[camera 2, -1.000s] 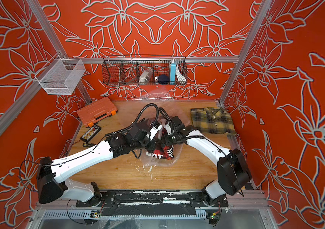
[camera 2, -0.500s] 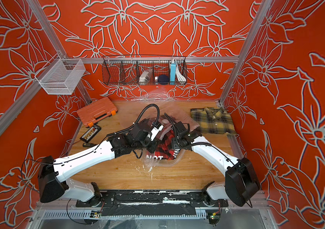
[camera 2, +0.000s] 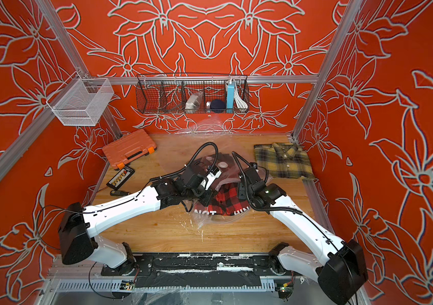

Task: Place the folded shirt into the vacuum bag
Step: Place the shirt in the vacuum bag.

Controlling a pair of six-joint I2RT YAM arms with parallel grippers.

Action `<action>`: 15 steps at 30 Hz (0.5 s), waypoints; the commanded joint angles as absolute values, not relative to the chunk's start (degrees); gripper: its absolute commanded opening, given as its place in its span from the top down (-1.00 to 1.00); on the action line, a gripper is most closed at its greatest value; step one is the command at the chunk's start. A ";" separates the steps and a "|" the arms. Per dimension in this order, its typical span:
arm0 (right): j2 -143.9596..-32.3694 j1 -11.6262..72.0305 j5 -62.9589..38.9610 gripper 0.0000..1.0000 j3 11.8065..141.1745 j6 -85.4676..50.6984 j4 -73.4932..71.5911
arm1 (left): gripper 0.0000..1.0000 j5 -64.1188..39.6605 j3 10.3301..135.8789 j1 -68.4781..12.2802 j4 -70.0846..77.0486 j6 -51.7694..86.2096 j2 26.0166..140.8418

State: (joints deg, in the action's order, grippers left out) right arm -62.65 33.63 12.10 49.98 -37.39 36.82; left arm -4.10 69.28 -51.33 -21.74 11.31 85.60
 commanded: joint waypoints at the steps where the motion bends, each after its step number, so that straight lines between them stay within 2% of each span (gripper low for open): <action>1: -59.30 33.19 4.56 -0.30 46.61 -43.44 38.10 | 1.00 -4.13 70.61 -51.22 -21.06 11.86 86.30; 7: -55.80 33.67 -8.52 -0.31 34.14 -59.55 26.32 | 1.00 -5.42 73.45 -51.51 -21.16 11.07 88.23; 15: -65.02 33.38 -10.80 -0.37 30.04 -69.36 11.86 | 1.00 -6.16 77.73 -53.91 -23.54 9.06 90.42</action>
